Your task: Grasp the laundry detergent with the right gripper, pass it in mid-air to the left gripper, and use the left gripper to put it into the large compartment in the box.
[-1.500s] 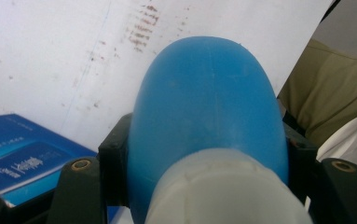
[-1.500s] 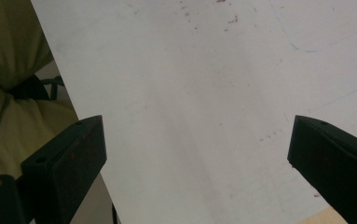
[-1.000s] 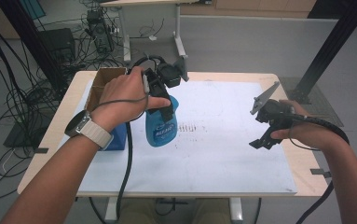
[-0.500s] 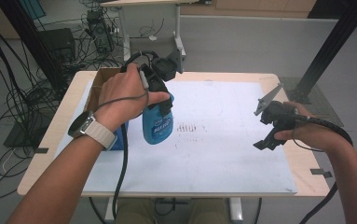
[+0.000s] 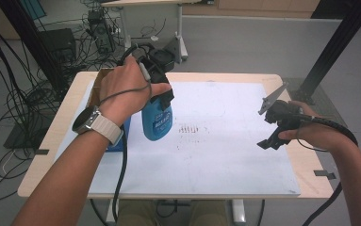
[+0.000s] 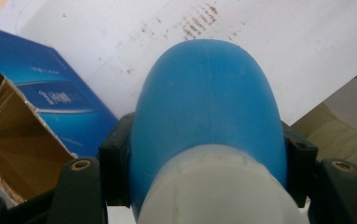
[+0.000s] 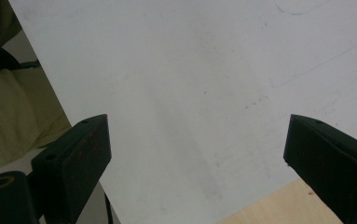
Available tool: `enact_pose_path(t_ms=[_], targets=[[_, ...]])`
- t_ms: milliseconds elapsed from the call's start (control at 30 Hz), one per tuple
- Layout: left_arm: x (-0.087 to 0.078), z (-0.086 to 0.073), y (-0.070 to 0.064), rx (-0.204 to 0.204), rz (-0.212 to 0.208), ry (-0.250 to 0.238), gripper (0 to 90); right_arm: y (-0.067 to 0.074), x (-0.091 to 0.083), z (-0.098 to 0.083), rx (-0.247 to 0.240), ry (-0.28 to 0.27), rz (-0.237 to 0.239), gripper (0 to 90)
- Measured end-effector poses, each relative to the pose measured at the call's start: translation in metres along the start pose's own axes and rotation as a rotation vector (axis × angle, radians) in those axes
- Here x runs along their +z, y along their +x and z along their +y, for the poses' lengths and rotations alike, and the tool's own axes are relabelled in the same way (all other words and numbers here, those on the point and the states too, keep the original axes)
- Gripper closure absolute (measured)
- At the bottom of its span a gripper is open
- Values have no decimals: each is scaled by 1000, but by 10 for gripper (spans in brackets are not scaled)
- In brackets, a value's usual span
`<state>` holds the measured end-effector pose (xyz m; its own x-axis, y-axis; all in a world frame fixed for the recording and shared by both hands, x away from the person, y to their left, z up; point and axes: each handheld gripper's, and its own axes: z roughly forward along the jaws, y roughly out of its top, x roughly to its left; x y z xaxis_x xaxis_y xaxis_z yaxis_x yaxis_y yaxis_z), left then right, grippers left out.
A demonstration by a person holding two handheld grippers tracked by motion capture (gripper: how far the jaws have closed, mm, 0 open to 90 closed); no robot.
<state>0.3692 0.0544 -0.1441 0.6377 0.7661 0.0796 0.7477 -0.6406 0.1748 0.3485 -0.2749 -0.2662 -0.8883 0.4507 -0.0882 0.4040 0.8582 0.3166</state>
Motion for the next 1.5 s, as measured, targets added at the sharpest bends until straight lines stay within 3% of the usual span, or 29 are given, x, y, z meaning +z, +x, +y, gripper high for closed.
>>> enact_pose_path(t_ms=[1500], targets=[[-52,6,29,-230,58,7,375,-10,-1,3,-2,8,2,76]])
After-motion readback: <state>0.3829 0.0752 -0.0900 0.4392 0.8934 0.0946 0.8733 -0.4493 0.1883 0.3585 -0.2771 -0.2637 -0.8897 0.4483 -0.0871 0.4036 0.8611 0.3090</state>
